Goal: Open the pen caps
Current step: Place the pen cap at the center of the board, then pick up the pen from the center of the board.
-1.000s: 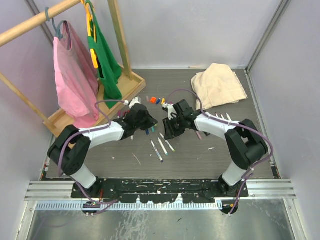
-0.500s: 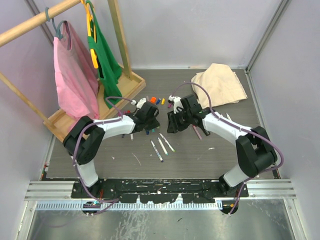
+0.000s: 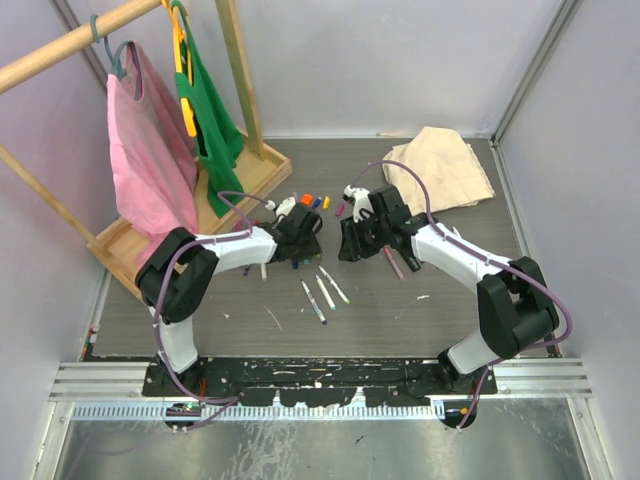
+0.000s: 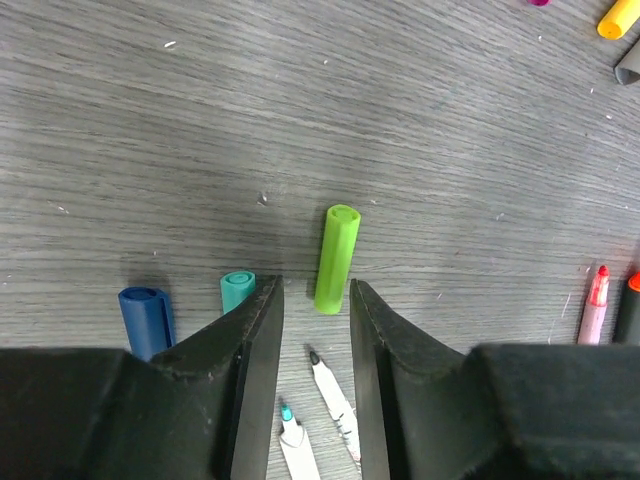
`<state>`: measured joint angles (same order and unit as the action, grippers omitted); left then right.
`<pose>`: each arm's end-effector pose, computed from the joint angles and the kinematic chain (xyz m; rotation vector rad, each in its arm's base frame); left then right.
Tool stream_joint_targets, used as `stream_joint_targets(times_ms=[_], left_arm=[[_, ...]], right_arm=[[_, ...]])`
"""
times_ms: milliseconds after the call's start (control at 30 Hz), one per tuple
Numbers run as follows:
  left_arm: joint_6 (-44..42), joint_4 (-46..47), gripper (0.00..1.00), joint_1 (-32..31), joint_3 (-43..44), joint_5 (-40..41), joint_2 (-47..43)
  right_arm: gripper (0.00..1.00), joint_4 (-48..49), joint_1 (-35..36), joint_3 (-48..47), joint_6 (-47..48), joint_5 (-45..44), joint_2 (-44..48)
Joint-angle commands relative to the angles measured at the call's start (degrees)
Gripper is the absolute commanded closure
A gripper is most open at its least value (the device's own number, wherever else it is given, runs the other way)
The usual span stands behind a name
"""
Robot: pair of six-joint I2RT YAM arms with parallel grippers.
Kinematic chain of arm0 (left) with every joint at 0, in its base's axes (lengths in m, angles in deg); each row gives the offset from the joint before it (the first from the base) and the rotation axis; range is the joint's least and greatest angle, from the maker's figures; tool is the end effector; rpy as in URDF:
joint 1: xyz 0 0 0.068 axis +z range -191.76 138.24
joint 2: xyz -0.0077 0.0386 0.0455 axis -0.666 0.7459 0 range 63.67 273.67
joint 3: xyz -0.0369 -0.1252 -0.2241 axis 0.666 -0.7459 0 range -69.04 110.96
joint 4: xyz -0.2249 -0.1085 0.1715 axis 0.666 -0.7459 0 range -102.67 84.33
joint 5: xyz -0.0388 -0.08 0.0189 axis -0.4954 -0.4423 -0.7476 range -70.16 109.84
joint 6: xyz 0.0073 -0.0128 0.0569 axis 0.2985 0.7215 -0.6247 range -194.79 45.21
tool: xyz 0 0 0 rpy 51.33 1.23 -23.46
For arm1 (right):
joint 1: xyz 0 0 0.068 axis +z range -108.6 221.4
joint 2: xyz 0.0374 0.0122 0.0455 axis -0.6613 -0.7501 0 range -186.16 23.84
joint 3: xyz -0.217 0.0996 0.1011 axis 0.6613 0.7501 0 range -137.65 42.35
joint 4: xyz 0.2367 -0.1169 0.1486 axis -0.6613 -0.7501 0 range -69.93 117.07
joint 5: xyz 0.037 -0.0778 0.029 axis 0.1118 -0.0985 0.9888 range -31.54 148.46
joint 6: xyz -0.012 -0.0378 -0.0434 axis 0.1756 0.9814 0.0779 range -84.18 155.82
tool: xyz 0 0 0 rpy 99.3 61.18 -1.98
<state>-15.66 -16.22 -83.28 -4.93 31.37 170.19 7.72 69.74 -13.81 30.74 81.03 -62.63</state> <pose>0.3161 -0.2683 0.1104 -0.4731 2.4928 -0.4905 0.3070 0.1842 0.1826 -0.6779 2.3920 0.7357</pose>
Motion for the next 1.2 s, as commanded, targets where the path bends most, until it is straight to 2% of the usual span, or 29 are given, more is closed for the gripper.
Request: stream_joint_targets(times_ms=[0,333,533,667,800,933,1167], left_arm=[[-1.05,-2.31,0.65,-0.06,1.93,2.04,0.0],[-7.7,-2.2,0.61,-0.14,0.5,2.6,-10.12],[-18.48,4.04,0.57,-0.06,-6.85,3.63,-18.32],[-27.44,8.8,0.55,0.03,-13.68,4.51,-24.68],[-34.53,11.54,0.44,0.16,-20.84,8.04,-31.35],[-36.88,11.91,0.34,0.99,-25.22,9.53,-35.37],[-37.04,10.01,0.32,2.97,-26.26,9.14,-31.53]], right_arm=[[0.56,1.51,-0.39,-1.24,0.41,1.15,3.07],[0.56,1.43,-0.85,-1.23,1.33,2.07,4.5],[0.57,0.81,-1.39,-1.51,3.6,4.32,5.24],[0.56,-1.19,-1.98,-2.04,8.25,9.71,5.59],[0.54,-6.71,-2.19,-4.11,17.19,16.87,5.55],[0.54,-9.75,-2.23,-5.51,20.8,18.14,5.28],[0.53,-10.39,-2.32,-5.75,21.95,18.7,5.1]])
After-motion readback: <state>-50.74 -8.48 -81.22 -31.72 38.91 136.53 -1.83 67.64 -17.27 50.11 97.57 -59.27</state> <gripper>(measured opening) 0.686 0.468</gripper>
